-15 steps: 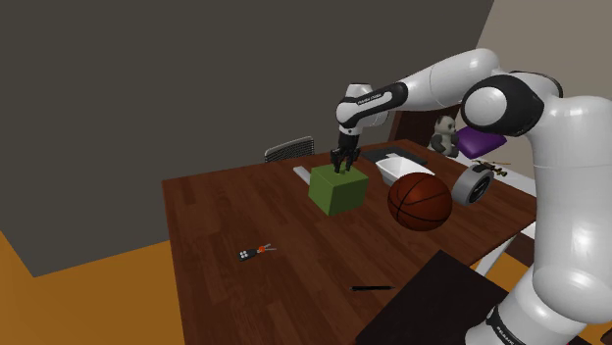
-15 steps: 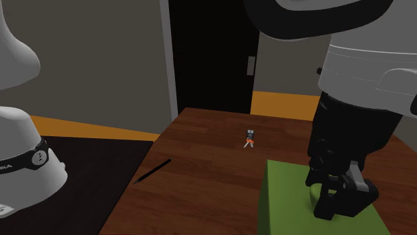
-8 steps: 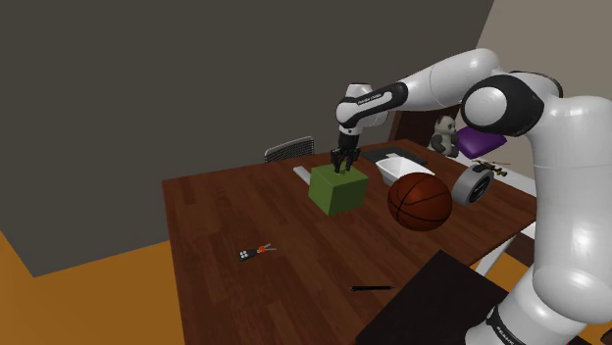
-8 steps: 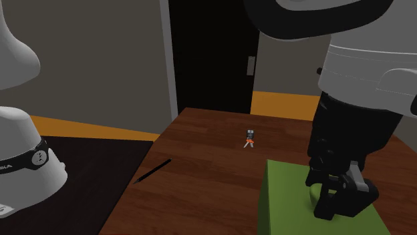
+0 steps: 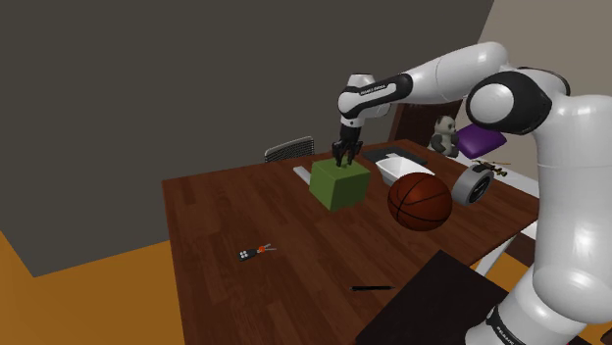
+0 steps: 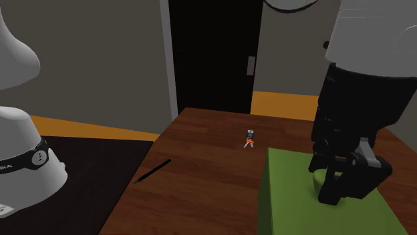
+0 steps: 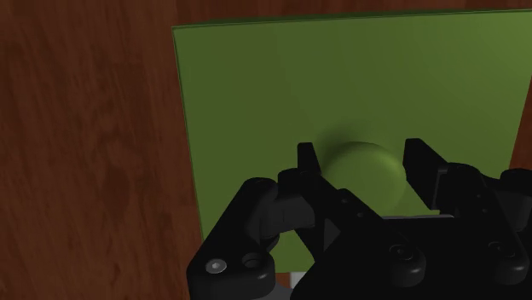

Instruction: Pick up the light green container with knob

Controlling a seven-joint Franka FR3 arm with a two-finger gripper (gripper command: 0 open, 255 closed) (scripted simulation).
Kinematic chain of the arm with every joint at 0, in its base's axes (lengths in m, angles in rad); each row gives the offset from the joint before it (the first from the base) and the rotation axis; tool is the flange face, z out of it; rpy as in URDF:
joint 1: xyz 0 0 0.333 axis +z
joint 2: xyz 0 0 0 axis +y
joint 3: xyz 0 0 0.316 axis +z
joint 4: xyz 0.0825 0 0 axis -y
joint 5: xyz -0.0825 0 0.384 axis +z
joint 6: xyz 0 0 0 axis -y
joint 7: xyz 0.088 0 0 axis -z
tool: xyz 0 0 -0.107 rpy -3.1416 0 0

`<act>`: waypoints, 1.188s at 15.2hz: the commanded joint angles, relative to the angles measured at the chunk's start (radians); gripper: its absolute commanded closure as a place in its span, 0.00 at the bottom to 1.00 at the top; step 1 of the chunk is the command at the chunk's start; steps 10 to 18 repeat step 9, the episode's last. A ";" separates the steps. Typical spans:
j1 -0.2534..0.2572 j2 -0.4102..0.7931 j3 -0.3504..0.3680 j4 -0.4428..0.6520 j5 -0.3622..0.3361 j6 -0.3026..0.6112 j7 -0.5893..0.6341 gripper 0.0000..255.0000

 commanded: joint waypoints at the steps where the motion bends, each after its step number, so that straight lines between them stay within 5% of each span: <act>1: 0.001 -0.013 -0.001 0.018 -0.002 -0.023 0.003 1.00; 18: 0.001 -0.035 -0.002 0.069 -0.006 -0.095 0.007 1.00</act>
